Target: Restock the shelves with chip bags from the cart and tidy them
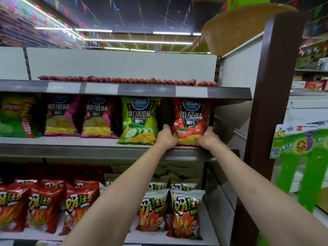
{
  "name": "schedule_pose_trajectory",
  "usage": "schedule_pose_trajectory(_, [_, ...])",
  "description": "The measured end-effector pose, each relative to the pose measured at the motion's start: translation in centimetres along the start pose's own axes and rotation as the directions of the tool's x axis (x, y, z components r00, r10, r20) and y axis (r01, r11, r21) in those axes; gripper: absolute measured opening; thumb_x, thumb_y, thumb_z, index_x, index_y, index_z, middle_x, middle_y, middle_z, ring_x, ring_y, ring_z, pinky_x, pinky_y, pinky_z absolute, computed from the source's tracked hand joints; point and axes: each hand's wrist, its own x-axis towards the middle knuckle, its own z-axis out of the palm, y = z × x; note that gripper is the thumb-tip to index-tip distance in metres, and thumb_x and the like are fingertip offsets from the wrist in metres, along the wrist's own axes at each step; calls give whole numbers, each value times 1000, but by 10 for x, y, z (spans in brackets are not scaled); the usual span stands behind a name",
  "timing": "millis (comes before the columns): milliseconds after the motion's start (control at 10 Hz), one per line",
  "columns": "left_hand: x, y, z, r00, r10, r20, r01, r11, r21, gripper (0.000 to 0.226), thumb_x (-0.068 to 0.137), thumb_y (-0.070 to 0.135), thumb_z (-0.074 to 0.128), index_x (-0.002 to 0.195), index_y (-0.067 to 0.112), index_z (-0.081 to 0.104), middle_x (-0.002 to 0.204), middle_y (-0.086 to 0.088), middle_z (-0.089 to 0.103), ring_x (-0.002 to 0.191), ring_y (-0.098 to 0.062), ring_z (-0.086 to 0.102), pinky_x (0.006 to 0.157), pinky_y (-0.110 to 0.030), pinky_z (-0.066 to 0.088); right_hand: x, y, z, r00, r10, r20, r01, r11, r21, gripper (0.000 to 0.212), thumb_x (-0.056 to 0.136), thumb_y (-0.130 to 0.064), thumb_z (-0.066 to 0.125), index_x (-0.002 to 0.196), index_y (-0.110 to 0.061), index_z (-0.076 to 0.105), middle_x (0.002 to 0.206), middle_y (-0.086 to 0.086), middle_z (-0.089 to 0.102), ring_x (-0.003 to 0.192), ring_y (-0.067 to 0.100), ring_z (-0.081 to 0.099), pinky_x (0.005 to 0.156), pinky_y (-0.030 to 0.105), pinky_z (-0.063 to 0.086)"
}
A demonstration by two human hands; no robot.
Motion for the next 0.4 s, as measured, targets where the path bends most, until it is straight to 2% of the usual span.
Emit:
schedule_pose_trajectory(100, [-11, -3, -5, 998, 33, -55, -36, 998, -55, 59, 87, 10, 65, 137, 5, 34, 131, -16, 51, 117, -31, 53, 94, -35, 45, -15, -4, 1, 989, -12, -144, 2, 998, -65, 83, 84, -17, 67, 148, -10, 15, 151, 20, 23, 139, 37, 25, 111, 50, 32])
schedule_pose_trajectory(200, [-24, -8, -15, 993, 52, -107, -63, 993, -105, 49, 88, 10, 64, 132, 4, 42, 128, -15, 54, 117, -28, 53, 94, -33, 42, -36, -17, 0, 925, -138, -353, 127, 990, -54, 73, 82, -18, 70, 139, -5, 27, 145, 21, 28, 134, 36, 29, 108, 48, 35])
schedule_pose_trajectory(300, [-41, -14, -37, 988, 50, -145, -72, 986, -149, 36, 89, 8, 60, 124, 4, 52, 120, -13, 60, 112, -27, 56, 93, -31, 43, -59, -31, 11, 895, -254, -366, 265, 964, -23, 58, 84, -17, 69, 131, -5, 37, 138, 18, 38, 129, 32, 36, 103, 42, 39])
schedule_pose_trajectory(400, [-53, -20, -65, 975, 26, -220, -54, 991, -123, 24, 90, 10, 58, 113, 6, 60, 111, -6, 62, 109, -22, 57, 92, -27, 42, -82, -51, 24, 880, -371, -297, 390, 921, 6, 37, 88, -14, 63, 120, -7, 46, 131, 13, 42, 118, 26, 44, 91, 33, 37])
